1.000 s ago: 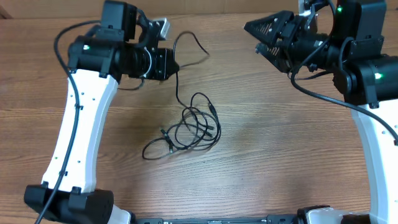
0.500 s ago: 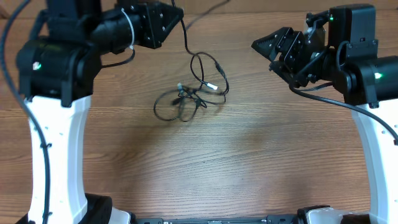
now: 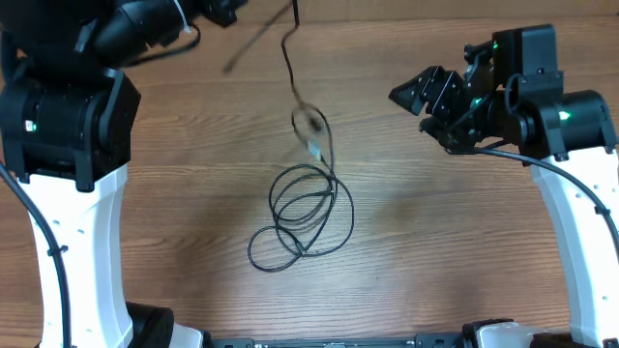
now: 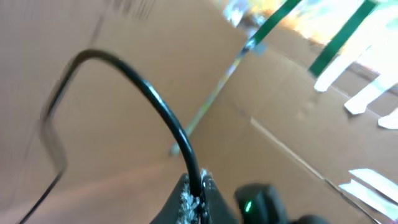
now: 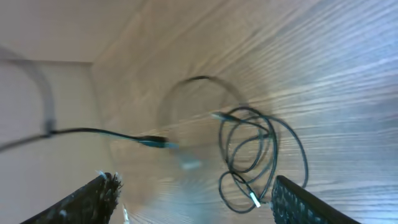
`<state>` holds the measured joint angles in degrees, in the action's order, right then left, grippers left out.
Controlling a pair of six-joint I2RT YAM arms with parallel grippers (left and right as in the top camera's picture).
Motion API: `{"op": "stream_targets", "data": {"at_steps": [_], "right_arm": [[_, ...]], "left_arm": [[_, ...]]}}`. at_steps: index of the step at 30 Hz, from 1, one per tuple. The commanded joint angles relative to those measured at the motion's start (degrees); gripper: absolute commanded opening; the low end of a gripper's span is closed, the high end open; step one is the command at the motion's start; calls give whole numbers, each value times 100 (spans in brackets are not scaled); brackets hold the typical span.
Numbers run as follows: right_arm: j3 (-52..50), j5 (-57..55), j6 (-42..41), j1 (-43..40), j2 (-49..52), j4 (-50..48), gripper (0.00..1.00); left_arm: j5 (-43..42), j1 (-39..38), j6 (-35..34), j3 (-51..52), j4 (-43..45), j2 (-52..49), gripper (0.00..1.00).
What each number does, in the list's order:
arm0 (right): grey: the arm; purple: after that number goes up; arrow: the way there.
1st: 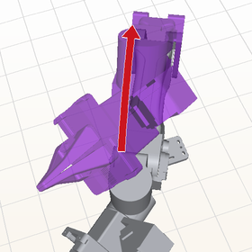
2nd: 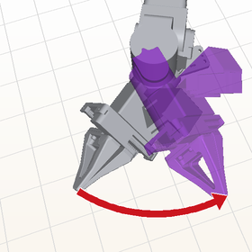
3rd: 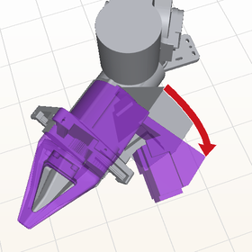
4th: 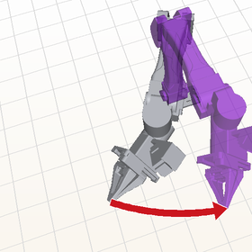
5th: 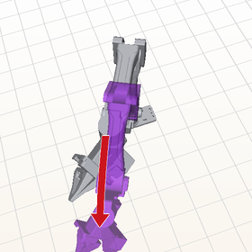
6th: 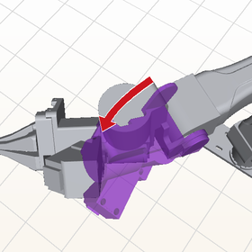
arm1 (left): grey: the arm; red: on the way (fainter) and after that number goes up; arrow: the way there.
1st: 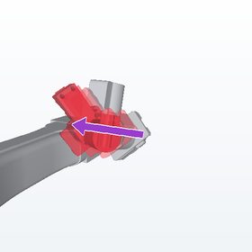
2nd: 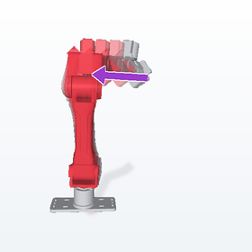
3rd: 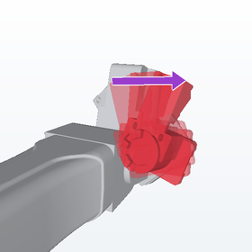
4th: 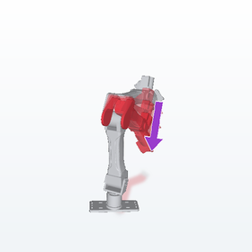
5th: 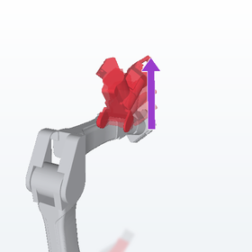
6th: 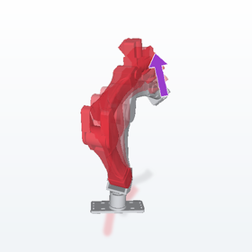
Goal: Untangle cables
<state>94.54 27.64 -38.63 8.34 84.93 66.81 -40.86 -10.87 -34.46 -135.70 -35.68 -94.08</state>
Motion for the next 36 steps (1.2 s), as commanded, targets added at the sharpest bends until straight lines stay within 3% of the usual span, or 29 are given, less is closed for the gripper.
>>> {"op": "stream_targets", "data": {"at_steps": [1, 6, 13, 20, 29, 36], "right_arm": [[-227, -61, 166, -4, 4, -15, 77], [-420, -61, 166, -4, 4, -48, 78], [-450, -61, 166, -2, 7, -39, 78], [-450, -61, 166, -4, 7, -37, 78], [-450, -63, 317, -2, 7, 24, 79], [-450, -63, 315, -2, 7, -2, 79]], "left_arm": [[140, -35, -168, -133, 503, 98, 4], [798, -35, -50, -133, 188, 81, 4], [2260, -33, 1213, -129, -608, -120, 4], [3287, 57, 1650, -129, -505, -595, 4], [3377, 940, 807, -129, -334, -1394, 4], [3038, 1720, 1029, -129, -295, -1853, 4]]}}
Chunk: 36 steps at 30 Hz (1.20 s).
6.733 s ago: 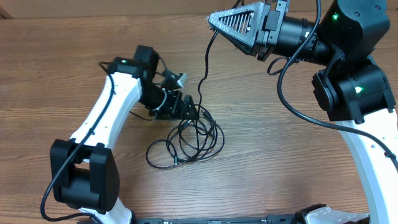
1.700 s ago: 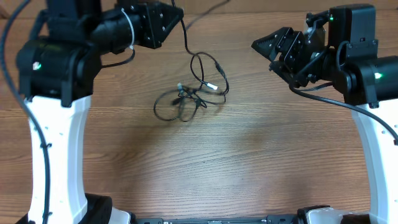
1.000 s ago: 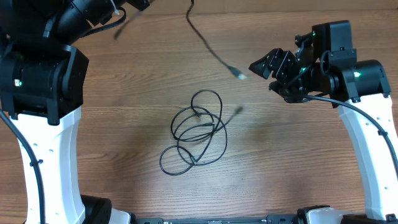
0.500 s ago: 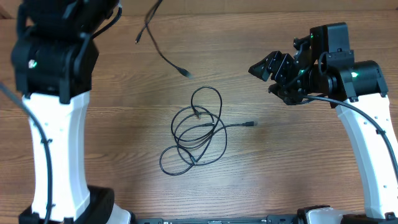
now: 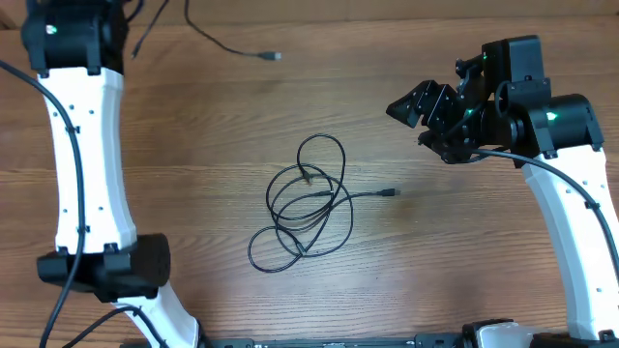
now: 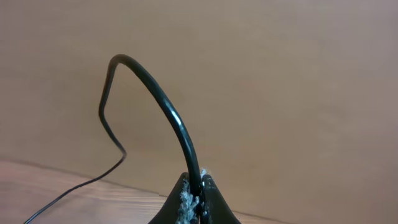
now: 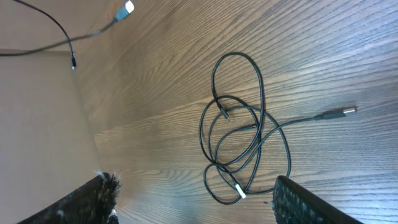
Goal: Untangle cables
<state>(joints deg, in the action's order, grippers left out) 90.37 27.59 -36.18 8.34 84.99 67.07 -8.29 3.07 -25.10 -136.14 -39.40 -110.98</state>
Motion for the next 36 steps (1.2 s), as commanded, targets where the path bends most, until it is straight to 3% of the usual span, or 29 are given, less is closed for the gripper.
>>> {"op": "stream_targets", "data": {"at_steps": [1, 3, 8, 10, 17, 30, 31, 32, 34, 36], "right_arm": [[-33, -61, 70, -2, 0, -39, 79], [-33, -61, 70, -2, 0, -79, 79], [-33, -59, 68, -2, 0, -168, 79], [-33, -59, 68, -4, 0, -201, 79], [-33, -59, 70, -2, 0, 33, 79], [-33, -363, 76, -2, 0, 337, 79], [-33, -358, 74, -2, 0, 334, 79], [-33, -358, 74, -2, 0, 334, 79], [-33, -358, 74, -2, 0, 337, 79], [-33, -358, 74, -2, 0, 337, 79]], "left_arm": [[-439, 424, 122, -85, 98, -247, 4], [-1150, 586, 111, -85, 188, -435, 4], [-4148, 745, 109, -85, 892, -1045, 4], [-4583, 745, 114, -85, 922, -1307, 4], [-3351, 973, 365, -85, 448, -1805, 4], [-273, 2452, 669, -85, -887, -1985, 6], [-157, 2542, 772, -85, -968, -1985, 15], [-107, 2629, 881, -85, -1021, -1987, 31], [-116, 2811, 970, -83, -1130, -1987, 99], [-125, 2889, 964, -83, -1174, -1987, 99]]}}
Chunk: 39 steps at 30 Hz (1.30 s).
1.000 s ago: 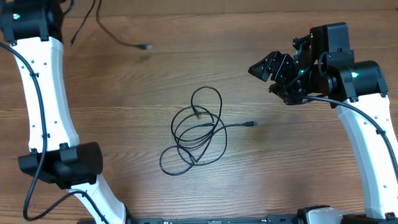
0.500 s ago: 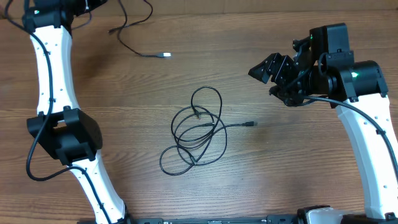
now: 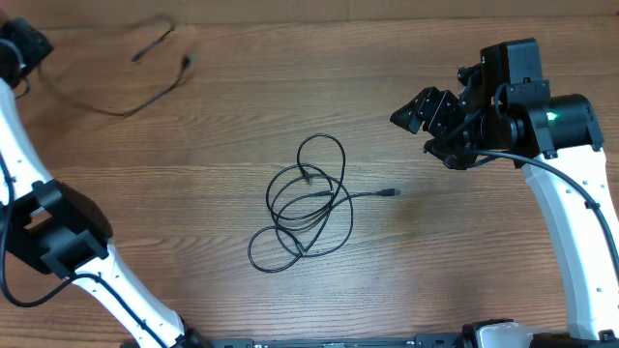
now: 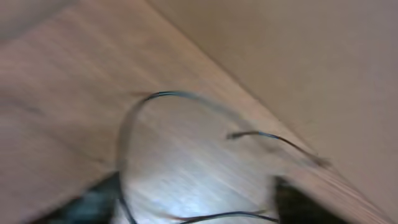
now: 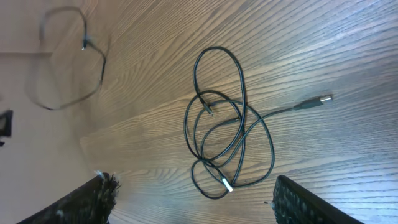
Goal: Untangle cables
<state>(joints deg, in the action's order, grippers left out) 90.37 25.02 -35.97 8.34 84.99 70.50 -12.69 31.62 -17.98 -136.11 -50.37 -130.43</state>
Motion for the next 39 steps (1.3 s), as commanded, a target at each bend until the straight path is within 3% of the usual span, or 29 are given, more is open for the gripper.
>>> {"op": "stream_targets", "data": {"at_steps": [1, 10, 19, 25, 34, 39], "right_arm": [[-33, -98, 52, -2, 0, -7, 79], [-33, -101, 50, -2, 0, 33, 79], [-33, -101, 201, -2, 0, 278, 79], [-33, -103, 199, -2, 0, 337, 79], [-33, -103, 199, -2, 0, 468, 79], [-33, -103, 199, -2, 0, 533, 79]], "left_arm": [[302, 59, 254, -85, -118, -42, 99], [328, -149, 258, 262, -693, -52, 100], [2192, -271, -389, 1696, -612, -52, 100], [1779, -164, 24, 2481, 424, -55, 95], [664, -164, -85, 3285, 2009, -149, 96], [647, -162, -111, 3292, 2225, -494, 90]]}}
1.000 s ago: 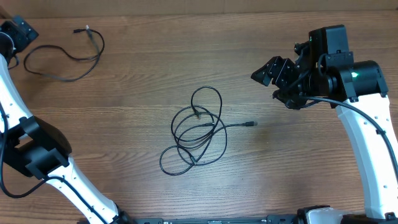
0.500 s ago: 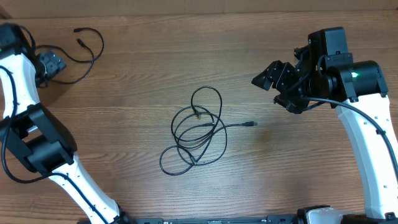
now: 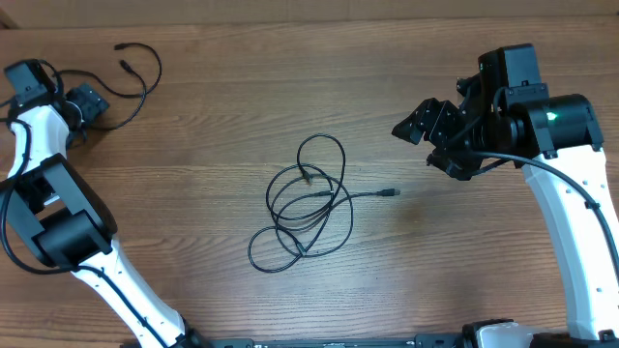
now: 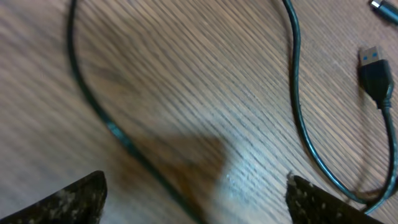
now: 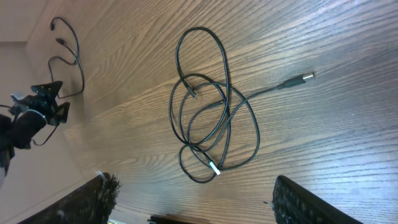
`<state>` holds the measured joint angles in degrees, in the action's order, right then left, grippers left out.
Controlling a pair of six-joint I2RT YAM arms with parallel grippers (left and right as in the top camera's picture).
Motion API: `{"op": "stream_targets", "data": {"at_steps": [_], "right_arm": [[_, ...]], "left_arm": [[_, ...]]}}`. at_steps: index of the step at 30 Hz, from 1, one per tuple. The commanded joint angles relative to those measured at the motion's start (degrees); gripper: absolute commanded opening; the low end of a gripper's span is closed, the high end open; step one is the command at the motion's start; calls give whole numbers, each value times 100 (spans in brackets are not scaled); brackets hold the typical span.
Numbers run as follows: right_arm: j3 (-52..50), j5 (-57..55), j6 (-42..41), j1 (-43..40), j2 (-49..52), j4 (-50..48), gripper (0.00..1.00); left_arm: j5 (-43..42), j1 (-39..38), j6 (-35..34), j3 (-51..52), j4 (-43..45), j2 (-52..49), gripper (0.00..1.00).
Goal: Untangle cables
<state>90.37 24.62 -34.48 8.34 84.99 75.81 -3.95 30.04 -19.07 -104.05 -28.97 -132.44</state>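
A black cable (image 3: 147, 75) lies by itself at the far left back of the table, its USB plug (image 4: 375, 70) showing in the left wrist view. My left gripper (image 3: 85, 108) is open low over that cable (image 4: 296, 99), holding nothing. A second black cable (image 3: 302, 205) sits in loose overlapping loops at the table's middle, one plug (image 3: 389, 193) pointing right. My right gripper (image 3: 427, 135) hangs open above the table to the right of the coil (image 5: 211, 118), well apart from it.
The wooden table (image 3: 484, 280) carries only the two cables. A cardboard-coloured wall runs along the back edge. Both white arm bases stand at the front corners.
The loose cable was a blur at the far back left and now lies still on the table. My left gripper, open then too, has come down close over it. The coil is unchanged.
First my left gripper was shut on a cable lifted out of the pile at the back middle. Then it held that cable at the back left, free of the coil. After that it was open with the cable blurred. Now the cable rests apart from the coil.
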Motion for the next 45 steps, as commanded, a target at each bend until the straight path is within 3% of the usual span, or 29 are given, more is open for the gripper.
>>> {"op": "stream_targets", "data": {"at_steps": [1, 3, 10, 13, 16, 22, 28, 29, 30, 31, 32, 34, 38, 41, 45], "right_arm": [[-33, -63, 50, -2, 0, 17, 79], [-33, -63, 50, -2, 0, 42, 79], [-33, -63, 48, -2, 0, 107, 79], [-33, -61, 48, -2, 0, 131, 79], [-33, -63, 50, -2, 0, 232, 79], [-33, -151, 48, -4, 0, 452, 79], [-33, -166, 50, -2, 0, 468, 78], [-33, -166, 50, -2, 0, 470, 78], [-33, -166, 50, -2, 0, 468, 79], [-33, -168, 50, -2, 0, 468, 79], [-33, -168, 50, -2, 0, 468, 79], [-33, -173, 50, -2, 0, 463, 79], [-33, -219, 50, -2, 0, 428, 79], [-33, -219, 50, -4, 0, 391, 79], [-33, -214, 50, -2, 0, 404, 79]], "left_arm": [[-225, -4, -28, 85, 114, -345, 89], [-227, -7, -28, 85, 168, -490, 88], [-210, -2, -24, 74, 400, -664, 31], [-284, 20, -26, -133, 455, -636, 15], [-627, 85, -219, -621, 304, -623, 5], [-1821, 328, -1370, -1720, 323, -621, 4], [-2109, 487, -1436, -2131, 304, -621, 16], [-2068, 505, -1432, -2127, 170, -621, 28], [-1958, 509, -1408, -2107, 46, -627, 50], [-1805, 507, -1333, -2076, -105, -629, 79], [-1676, 507, -1189, -2057, -275, -636, 100], [-1506, 479, -538, -2044, -732, -691, 100], [-1491, 409, 212, -2011, -1290, -697, 90], [-1379, 345, 280, -2006, -1628, -697, 88], [-675, 166, 278, -1974, -2000, -697, 67]]}}
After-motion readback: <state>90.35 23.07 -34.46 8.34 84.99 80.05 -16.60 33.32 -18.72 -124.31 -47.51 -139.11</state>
